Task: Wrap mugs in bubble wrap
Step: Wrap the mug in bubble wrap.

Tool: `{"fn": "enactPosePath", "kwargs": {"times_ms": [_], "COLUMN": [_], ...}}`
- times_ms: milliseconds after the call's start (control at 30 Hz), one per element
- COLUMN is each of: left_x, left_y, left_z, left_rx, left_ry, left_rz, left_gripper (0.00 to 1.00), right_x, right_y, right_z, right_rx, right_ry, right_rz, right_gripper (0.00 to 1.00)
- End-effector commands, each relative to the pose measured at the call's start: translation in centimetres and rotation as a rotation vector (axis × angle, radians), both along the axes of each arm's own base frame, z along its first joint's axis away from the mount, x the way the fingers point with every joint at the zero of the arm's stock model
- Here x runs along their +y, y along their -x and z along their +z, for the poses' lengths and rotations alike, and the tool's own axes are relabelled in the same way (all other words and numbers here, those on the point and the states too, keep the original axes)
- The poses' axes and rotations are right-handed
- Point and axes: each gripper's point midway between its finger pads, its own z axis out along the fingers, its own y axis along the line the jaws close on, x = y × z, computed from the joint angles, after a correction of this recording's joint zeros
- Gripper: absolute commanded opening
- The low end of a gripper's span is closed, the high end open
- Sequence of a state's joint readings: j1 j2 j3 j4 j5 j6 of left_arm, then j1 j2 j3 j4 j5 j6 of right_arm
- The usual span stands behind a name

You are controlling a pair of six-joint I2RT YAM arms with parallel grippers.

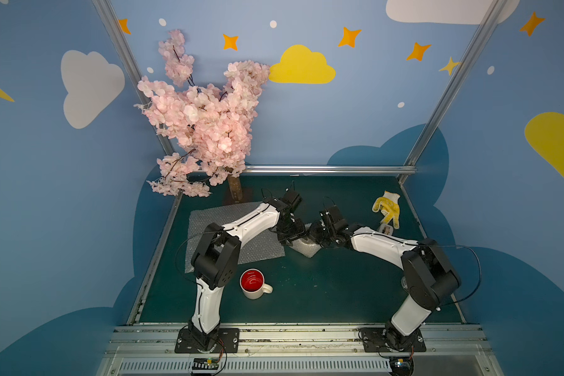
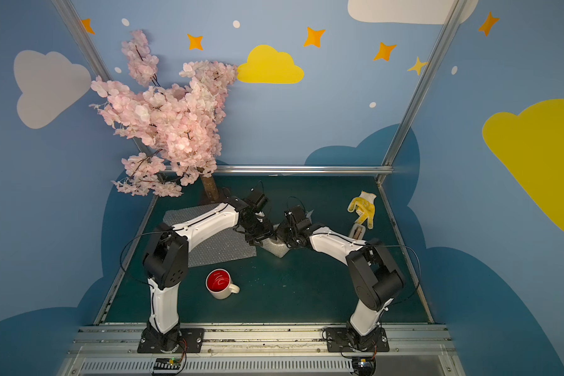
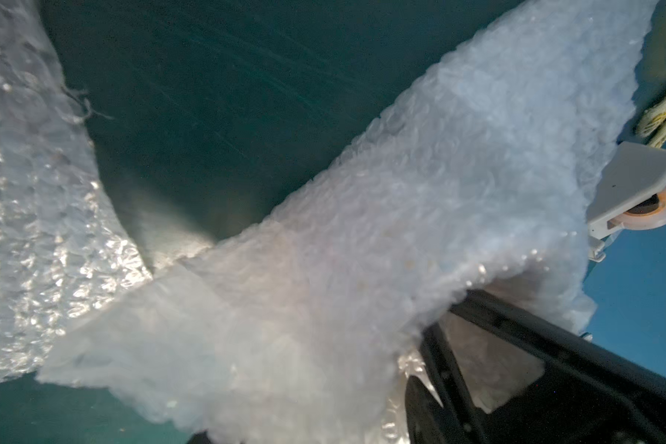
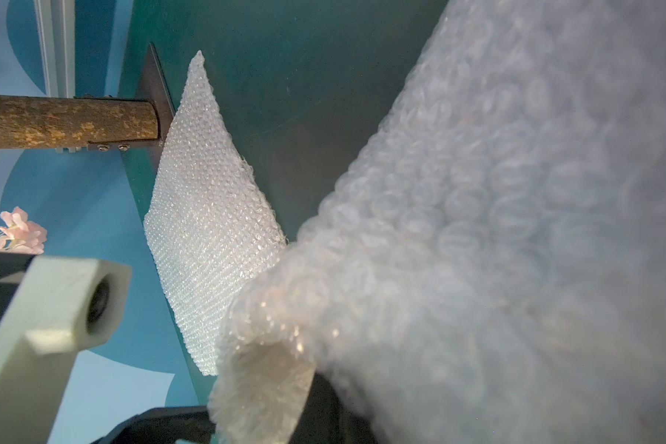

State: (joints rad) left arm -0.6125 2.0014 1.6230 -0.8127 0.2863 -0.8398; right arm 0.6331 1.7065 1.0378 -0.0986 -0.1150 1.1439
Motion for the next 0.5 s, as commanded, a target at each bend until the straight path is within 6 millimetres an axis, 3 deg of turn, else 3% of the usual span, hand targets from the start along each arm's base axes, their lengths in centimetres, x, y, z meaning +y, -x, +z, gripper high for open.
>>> {"fn": "enactPosePath", "kwargs": {"times_ms": [0,267,467], "left_x": [-0.3,-0.1,0.6], "left_y": [-0.6,-1.8,-2.4], "left_z": [-0.5,-2.1,-2.3], "left_rx": [0.004,0.013,-0.005], "left_ry": [0.004,-0.072,-0.116], "left_rz": [0.009,-0.007,-0.019], "left_gripper": [0.62,0.53,0.31], "right_x": [-1.3,-1.6,-0.8], "right_y": [0.6,1.0,1.0], "right_z": [-1.8,-1.4,-0.9], "right_rx": [0.033,0.02,0.003], "right_ry": [0.071,0.073,0.046], "right_rz": [-0.021,-0.016,0.025], "right_gripper": [0.0,0.05,0.19]}}
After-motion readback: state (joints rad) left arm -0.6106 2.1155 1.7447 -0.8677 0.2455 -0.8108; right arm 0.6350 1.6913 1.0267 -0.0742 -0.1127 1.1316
